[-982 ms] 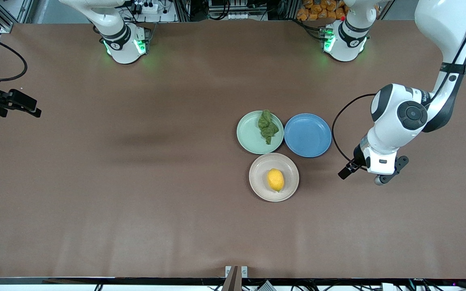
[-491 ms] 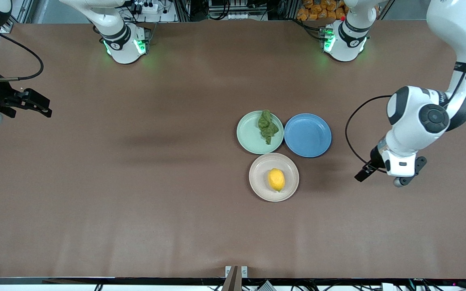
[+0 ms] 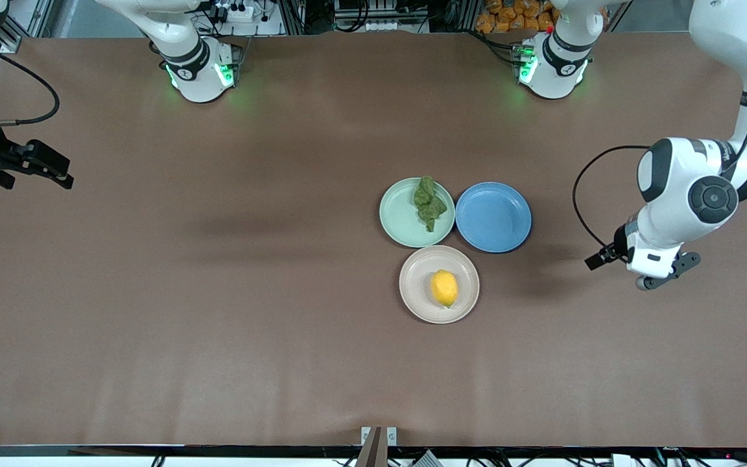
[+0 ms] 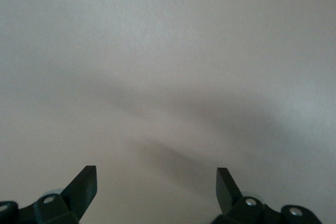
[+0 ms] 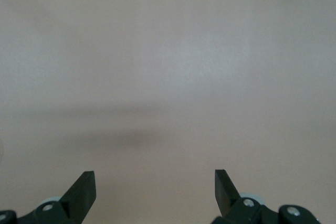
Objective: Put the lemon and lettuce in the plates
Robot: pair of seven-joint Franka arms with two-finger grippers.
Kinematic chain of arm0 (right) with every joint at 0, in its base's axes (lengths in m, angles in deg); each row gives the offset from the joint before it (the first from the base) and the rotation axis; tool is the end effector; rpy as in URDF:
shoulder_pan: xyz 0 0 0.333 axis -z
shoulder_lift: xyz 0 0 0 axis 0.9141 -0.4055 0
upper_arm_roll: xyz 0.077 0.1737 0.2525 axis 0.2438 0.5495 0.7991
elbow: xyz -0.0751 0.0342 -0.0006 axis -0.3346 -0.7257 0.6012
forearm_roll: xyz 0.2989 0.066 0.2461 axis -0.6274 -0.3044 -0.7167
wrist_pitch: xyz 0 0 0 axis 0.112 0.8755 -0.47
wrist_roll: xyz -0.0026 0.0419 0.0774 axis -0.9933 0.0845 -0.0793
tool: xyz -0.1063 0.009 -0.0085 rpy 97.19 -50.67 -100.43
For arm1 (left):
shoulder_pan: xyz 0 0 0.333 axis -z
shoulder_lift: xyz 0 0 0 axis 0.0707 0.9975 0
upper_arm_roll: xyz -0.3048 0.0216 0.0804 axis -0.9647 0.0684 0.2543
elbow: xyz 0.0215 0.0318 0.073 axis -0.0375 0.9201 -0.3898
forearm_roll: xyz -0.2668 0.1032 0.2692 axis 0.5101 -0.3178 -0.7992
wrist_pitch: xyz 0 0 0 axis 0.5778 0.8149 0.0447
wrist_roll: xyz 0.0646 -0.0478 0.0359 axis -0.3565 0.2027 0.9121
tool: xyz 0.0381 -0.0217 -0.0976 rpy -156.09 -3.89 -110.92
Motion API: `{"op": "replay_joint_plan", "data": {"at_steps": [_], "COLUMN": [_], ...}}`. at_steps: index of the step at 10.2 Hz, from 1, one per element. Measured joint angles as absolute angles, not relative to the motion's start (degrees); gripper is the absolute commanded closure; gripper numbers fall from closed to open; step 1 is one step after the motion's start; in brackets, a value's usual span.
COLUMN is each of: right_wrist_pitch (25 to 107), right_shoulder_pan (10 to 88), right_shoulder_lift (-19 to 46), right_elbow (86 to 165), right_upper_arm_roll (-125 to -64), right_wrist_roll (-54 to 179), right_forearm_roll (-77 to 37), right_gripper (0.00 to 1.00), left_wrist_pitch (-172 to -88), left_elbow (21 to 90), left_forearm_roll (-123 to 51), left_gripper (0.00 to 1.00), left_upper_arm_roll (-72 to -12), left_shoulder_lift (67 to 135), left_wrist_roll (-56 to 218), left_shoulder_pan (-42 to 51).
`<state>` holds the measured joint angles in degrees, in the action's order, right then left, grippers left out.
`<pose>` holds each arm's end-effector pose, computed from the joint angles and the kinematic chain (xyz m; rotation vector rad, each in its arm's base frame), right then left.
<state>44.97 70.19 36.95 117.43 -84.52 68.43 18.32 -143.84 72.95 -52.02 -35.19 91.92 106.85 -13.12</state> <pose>0.5618 0.0050 0.6253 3.1214 -0.0120 0.0937 0.5868 -0.0184 0.2980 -3.0156 -0.6897 0.0413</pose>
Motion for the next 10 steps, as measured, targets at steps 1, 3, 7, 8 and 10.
{"op": "replay_joint_plan", "data": {"at_steps": [1, 3, 7, 8, 10], "right_wrist_pitch": [46.0, 46.1, 45.6, 45.5, 45.4], "right_shoulder_pan": [70.2, 70.2, 70.2, 70.2, 70.2], "right_shoulder_lift": [36.9, 37.0, 38.7, 39.0, 39.3], "right_elbow": [117.4, 117.4, 117.4, 117.4, 117.9], "right_upper_arm_roll": [-84.4, -84.2, -84.0, -84.0, -83.9], "right_wrist_roll": [68.4, 68.4, 68.4, 68.4, 68.4], "right_forearm_roll": [18.3, 18.3, 18.3, 18.3, 18.3], "right_gripper": [0.0, 0.0, 0.0, 0.0, 0.0], "left_wrist_pitch": [-143.6, -143.3, -143.3, -141.8, -133.8], "left_elbow": [75.3, 79.9, 78.9, 75.6, 67.6], "left_forearm_roll": [-49.1, -46.9, -46.6, -46.6, -46.5], "left_gripper": [0.0, 0.0, 0.0, 0.0, 0.0], "left_upper_arm_roll": [-32.2, -28.9, -30.2, -30.9, -33.0], "left_shoulder_lift": [89.1, 83.6, 78.1, 77.7, 76.9], "left_wrist_roll": [103.1, 97.4, 90.3, 89.4, 87.2], "left_shoulder_pan": [-10.7, -8.6, -7.6, -7.4, -7.2]}}
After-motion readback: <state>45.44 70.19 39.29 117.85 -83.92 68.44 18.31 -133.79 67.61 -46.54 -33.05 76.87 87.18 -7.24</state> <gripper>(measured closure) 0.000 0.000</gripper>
